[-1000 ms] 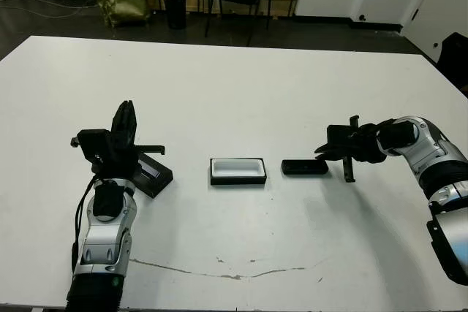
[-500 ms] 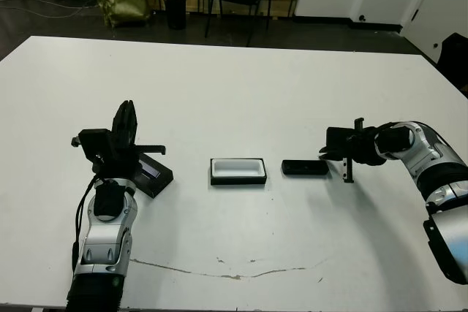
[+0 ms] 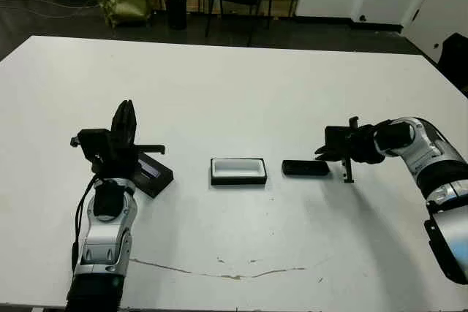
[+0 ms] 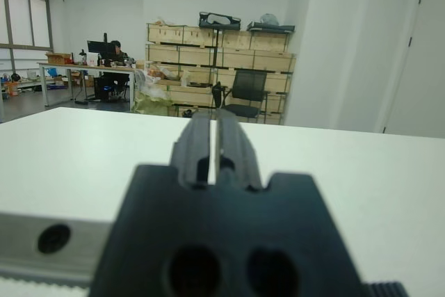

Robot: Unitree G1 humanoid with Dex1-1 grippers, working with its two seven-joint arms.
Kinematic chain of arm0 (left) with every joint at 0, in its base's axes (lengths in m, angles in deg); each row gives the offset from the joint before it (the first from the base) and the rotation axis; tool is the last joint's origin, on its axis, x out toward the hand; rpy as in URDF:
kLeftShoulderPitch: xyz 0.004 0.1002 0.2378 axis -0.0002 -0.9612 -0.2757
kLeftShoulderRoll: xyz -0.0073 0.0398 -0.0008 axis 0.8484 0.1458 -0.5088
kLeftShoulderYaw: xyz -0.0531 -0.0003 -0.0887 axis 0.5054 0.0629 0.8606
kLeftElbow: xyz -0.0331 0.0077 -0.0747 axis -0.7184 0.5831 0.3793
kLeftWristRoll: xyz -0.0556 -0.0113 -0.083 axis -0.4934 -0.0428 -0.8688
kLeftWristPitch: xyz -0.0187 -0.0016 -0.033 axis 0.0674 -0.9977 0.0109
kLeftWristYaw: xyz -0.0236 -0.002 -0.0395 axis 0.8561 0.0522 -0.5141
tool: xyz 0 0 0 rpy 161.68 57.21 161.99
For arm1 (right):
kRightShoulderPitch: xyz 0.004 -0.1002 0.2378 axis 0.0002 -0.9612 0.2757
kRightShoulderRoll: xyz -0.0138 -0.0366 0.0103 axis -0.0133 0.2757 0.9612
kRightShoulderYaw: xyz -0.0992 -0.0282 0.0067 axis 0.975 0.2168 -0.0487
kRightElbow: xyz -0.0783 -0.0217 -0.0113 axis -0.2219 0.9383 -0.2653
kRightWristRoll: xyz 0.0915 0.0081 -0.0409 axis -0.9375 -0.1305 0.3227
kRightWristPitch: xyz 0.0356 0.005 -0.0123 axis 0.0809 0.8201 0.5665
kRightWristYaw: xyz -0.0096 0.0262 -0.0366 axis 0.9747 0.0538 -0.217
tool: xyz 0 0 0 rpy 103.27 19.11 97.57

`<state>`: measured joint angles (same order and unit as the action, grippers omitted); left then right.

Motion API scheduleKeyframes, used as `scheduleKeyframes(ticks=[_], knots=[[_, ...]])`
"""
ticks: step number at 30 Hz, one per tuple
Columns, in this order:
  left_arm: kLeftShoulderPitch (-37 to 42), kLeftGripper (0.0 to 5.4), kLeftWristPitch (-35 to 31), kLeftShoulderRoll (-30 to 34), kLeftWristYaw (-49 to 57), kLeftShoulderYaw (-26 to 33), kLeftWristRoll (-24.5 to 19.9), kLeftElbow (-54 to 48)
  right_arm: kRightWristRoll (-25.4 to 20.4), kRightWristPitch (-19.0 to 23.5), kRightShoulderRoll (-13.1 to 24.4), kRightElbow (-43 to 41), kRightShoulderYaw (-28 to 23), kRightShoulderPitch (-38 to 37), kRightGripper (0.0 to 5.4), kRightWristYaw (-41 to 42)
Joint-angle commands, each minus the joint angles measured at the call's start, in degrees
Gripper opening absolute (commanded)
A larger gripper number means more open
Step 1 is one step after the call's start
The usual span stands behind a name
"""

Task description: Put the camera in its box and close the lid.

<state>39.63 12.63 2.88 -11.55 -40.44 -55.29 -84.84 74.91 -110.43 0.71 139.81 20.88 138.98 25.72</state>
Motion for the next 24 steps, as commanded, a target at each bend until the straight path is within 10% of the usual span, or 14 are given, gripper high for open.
scheduleKeyframes(ticks=[1,10,18,24], knots=[[-0.23,0.05,-0.50,-0.03,-0.09,0.23,-0.14,0.76,-2.12,0.83,0.81,-1.66,-1.00,-1.70,0.00,3.20],[-0.08,0.05,-0.82,-0.03,0.22,0.41,-0.01,0.70,-5.30,5.67,2.84,-9.17,-1.78,-4.54,0.00,7.97],[-0.06,0.05,-0.54,0.13,0.27,0.26,0.56,0.77,-0.33,1.83,0.50,3.10,1.32,-5.18,0.00,-3.46],[-0.26,0.05,-1.47,0.05,0.10,0.24,0.21,0.13,-5.36,4.22,2.23,-4.43,-0.79,-4.13,0.00,5.88]])
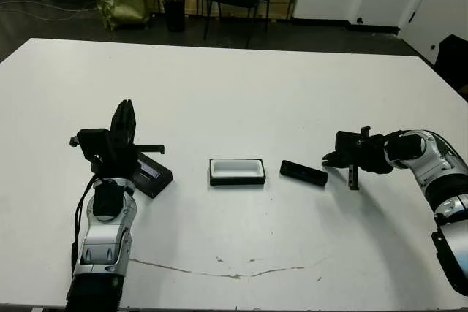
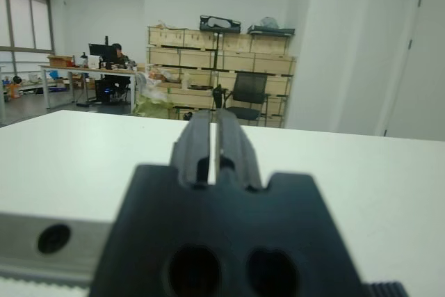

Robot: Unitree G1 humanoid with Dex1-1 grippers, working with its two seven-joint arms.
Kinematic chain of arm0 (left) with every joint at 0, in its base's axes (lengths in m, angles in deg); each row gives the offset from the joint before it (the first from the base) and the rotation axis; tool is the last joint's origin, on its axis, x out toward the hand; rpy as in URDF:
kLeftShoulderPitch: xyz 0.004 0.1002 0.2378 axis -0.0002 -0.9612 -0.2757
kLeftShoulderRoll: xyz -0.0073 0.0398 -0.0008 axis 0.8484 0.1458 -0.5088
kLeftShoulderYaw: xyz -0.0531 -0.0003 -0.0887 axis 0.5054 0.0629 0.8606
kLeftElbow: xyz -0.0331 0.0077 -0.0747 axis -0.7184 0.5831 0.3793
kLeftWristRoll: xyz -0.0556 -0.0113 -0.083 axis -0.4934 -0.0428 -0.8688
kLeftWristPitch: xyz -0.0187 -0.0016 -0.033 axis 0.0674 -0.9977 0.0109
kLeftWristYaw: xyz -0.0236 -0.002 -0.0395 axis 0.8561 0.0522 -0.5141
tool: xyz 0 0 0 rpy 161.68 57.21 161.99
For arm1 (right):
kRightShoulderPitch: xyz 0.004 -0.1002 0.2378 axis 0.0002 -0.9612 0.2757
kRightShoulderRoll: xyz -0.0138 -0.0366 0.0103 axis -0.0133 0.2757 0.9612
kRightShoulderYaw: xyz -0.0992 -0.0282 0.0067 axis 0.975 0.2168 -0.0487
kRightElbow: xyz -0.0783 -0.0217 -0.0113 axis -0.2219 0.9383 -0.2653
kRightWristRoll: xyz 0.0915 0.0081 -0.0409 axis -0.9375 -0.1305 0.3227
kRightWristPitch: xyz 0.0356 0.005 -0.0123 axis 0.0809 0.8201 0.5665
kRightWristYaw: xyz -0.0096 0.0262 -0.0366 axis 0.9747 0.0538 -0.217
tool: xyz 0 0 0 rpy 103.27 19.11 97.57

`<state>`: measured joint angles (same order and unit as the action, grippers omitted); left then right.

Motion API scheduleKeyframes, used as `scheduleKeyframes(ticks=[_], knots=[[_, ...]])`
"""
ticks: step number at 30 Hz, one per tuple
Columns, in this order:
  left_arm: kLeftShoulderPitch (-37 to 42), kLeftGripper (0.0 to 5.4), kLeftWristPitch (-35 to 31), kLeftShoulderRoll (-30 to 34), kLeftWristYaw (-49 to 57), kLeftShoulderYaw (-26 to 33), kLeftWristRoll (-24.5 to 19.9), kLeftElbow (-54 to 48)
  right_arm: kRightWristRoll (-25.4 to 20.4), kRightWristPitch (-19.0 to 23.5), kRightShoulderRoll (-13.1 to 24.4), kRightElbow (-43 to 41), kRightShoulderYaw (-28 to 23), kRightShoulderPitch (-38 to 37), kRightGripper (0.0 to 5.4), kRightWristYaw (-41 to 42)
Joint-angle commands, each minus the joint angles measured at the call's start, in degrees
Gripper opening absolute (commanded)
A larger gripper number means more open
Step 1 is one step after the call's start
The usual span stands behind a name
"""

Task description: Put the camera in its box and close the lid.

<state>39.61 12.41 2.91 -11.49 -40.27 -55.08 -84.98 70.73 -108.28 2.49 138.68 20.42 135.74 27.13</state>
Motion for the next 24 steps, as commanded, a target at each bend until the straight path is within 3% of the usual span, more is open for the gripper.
scheduleKeyframes(ticks=[1,3,5,7,12,17,24], knots=[[-0.27,0.05,-1.10,0.07,-0.02,0.04,0.07,0.31,-1.94,3.32,0.86,-5.53,-0.70,-1.13,0.00,5.76],[-0.34,0.05,-1.14,0.06,-0.13,0.04,-0.07,0.28,-2.09,8.30,2.10,-12.17,-0.69,-1.83,0.00,7.51],[-0.32,0.05,-0.69,0.03,-0.28,0.11,-0.25,0.61,-2.64,9.60,2.50,-14.19,-1.09,-2.86,0.00,7.57],[-0.30,0.05,-0.38,0.01,-0.21,0.14,-0.22,0.88,-2.69,8.95,2.36,-13.77,-1.22,-3.75,0.00,6.63],[-0.33,0.05,-0.83,0.05,-0.12,0.08,-0.04,0.67,-2.30,2.03,0.25,-3.90,-1.29,-4.00,0.00,2.59],[-0.32,0.05,-0.56,0.09,0.28,0.06,0.56,0.89,-2.16,-0.03,-0.17,-0.31,-0.96,-2.85,0.00,2.34],[-0.59,0.05,-0.75,-0.22,0.30,0.08,0.14,0.58,-2.12,5.83,1.41,-9.28,-0.64,-3.88,0.00,4.81]])
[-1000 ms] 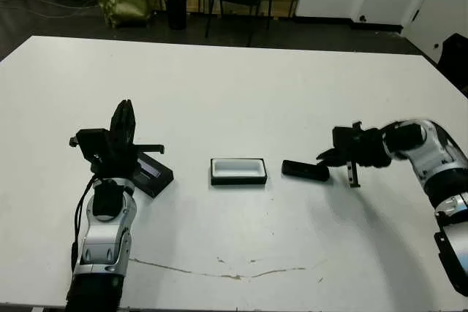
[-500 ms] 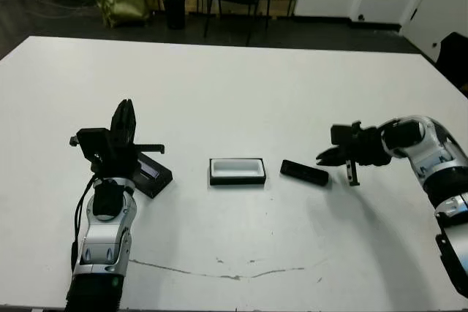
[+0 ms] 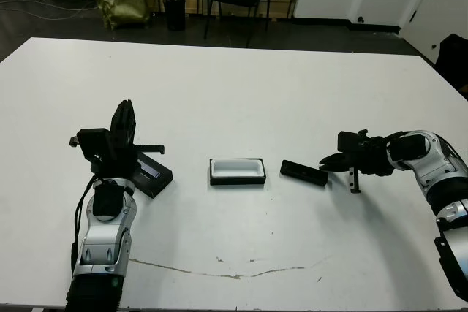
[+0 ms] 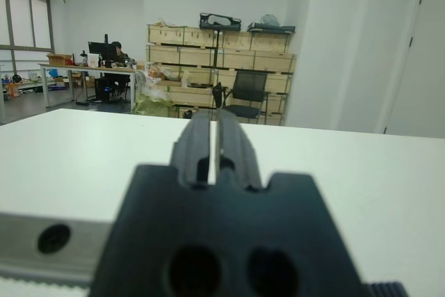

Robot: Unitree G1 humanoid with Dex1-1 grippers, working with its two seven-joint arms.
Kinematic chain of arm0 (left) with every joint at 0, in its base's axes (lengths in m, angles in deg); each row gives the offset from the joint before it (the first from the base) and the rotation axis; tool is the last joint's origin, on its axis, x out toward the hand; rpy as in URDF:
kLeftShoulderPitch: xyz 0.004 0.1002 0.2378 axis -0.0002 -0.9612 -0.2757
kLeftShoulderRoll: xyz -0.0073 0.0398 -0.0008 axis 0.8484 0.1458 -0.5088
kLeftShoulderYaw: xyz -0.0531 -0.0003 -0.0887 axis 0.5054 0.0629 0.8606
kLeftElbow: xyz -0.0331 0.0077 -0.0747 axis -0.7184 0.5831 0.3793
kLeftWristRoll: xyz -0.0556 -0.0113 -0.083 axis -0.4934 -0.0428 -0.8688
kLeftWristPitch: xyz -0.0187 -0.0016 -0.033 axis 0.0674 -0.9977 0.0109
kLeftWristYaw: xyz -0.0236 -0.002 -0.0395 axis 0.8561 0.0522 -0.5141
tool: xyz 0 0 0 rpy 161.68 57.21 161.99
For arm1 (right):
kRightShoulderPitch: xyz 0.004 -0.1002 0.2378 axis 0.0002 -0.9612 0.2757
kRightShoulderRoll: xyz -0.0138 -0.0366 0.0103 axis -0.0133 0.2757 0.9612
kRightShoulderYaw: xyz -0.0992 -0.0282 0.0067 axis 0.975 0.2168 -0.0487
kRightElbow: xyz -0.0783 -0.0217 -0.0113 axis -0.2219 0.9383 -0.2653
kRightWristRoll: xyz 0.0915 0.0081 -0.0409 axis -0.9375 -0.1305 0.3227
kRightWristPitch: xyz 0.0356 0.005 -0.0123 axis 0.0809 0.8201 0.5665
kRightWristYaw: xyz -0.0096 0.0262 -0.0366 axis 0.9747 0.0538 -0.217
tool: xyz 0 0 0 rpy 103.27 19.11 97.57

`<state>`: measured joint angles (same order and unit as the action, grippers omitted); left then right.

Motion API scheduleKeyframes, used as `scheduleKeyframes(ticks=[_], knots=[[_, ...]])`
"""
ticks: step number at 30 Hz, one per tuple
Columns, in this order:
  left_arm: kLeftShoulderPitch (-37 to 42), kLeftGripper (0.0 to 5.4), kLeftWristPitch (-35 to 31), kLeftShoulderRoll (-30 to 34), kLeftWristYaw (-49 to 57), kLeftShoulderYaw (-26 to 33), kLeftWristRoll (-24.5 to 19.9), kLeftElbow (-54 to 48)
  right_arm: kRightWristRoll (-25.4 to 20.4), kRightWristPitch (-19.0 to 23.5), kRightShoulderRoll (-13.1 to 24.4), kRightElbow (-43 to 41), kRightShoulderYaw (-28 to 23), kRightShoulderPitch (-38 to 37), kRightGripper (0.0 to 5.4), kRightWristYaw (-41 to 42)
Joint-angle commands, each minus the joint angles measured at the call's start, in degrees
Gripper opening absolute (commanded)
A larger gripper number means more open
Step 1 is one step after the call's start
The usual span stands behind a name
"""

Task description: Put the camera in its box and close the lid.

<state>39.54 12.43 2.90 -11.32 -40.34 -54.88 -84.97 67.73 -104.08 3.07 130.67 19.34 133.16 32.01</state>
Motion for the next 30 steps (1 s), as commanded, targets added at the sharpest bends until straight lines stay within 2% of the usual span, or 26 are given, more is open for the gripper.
scheduleKeyframes(ticks=[1,5,11,14,16,20,26,30], knots=[[-0.53,0.05,-0.74,-0.14,0.01,0.13,-0.12,0.54,1.19,1.62,0.93,-1.32,0.58,-1.52,0.00,-0.52],[-0.53,0.05,-0.72,-0.05,0.06,0.10,0.02,0.52,1.69,0.96,0.77,-0.87,0.59,-2.17,0.00,-1.39],[-0.54,0.05,-1.54,-0.35,0.32,0.02,-0.25,-0.05,-1.73,2.24,1.21,-3.24,-1.02,-3.10,0.00,2.93],[-0.34,0.05,0.09,0.13,-0.18,0.02,-0.05,0.94,-0.78,4.44,2.03,-6.67,-0.47,-4.06,0.00,2.85],[-0.43,0.05,-0.54,0.05,0.16,0.01,0.15,0.50,-0.74,1.87,1.77,-4.31,-0.59,-4.81,0.00,1.62],[-0.54,0.05,-0.82,0.10,0.19,-0.02,0.22,0.15,-1.33,0.95,0.78,0.58,-1.08,-5.22,0.00,0.52],[-0.33,0.05,-0.56,0.05,0.15,0.18,-0.04,0.48,-3.30,-0.12,1.60,-0.46,-1.67,-5.88,0.00,3.24],[-0.38,0.05,-0.76,0.08,0.46,0.08,0.46,0.40,-4.30,0.63,1.90,-1.00,-1.96,-6.00,0.00,4.79]])
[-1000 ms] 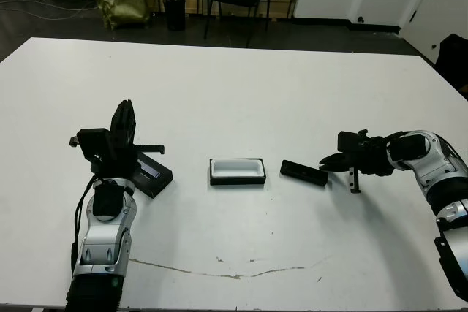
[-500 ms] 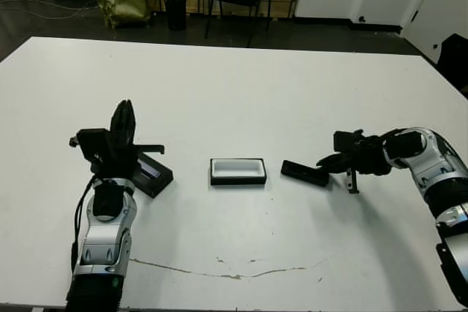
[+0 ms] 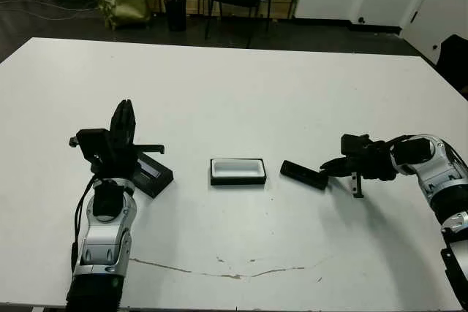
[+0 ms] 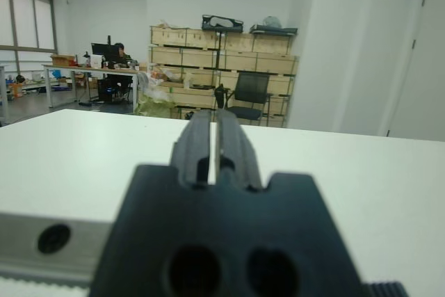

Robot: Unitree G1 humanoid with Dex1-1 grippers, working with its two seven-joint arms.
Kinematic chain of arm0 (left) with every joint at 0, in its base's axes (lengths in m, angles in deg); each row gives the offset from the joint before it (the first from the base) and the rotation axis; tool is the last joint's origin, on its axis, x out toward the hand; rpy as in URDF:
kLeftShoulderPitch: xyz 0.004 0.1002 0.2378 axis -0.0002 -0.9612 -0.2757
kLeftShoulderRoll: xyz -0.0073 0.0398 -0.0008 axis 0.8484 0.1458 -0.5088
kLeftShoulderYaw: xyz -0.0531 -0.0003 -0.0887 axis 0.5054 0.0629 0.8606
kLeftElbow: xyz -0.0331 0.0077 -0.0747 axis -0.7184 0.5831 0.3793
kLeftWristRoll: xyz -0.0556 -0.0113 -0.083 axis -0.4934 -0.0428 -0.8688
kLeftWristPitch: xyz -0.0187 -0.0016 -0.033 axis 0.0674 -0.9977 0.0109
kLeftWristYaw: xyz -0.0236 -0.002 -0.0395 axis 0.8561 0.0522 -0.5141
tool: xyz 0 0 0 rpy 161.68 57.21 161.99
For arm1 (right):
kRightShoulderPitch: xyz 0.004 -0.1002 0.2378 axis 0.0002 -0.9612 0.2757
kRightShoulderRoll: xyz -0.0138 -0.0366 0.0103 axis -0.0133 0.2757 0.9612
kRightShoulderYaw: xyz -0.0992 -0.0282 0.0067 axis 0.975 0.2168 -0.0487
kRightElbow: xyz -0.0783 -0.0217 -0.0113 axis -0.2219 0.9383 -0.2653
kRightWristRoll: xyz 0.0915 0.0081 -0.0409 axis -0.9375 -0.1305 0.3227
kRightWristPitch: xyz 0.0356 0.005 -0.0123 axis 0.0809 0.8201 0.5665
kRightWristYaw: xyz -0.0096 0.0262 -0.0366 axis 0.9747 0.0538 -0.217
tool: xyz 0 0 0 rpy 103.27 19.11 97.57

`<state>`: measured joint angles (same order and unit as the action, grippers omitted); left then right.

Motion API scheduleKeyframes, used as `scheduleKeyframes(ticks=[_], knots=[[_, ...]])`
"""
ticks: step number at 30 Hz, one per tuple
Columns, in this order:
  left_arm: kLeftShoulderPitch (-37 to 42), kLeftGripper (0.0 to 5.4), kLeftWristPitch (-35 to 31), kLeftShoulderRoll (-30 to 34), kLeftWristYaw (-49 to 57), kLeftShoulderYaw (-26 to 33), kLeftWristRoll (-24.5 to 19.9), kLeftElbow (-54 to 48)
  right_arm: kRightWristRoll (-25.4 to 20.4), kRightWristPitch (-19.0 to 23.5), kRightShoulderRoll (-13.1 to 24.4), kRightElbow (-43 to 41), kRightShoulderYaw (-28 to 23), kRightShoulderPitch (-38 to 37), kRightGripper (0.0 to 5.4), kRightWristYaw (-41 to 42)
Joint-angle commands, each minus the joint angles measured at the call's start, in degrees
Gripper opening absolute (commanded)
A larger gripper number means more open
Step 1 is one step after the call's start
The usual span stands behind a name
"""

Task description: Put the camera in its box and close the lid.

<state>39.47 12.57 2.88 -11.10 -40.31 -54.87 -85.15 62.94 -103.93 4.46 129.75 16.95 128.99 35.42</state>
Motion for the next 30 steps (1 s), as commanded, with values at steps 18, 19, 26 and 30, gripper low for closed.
scheduleKeyframes(ticks=[18,19,26,30], knots=[[-0.26,0.05,0.32,0.15,-0.42,0.03,0.04,1.30,-5.23,-2.69,-0.46,2.03,-16.81,-2.92,0.00,-40.81],[-0.23,0.05,0.37,0.11,-0.37,0.01,0.11,1.37,-7.89,0.96,-0.10,-6.47,-18.06,-4.81,0.00,-39.20],[-0.27,0.05,-0.78,0.02,-0.18,-0.16,0.11,0.77,-24.63,20.09,-1.05,-31.94,-24.70,-15.00,0.00,-32.16],[-0.26,0.05,-1.16,-0.10,-0.17,-0.15,-0.03,0.62,-31.55,30.03,0.09,-42.28,-24.71,-18.67,0.00,-25.54]])
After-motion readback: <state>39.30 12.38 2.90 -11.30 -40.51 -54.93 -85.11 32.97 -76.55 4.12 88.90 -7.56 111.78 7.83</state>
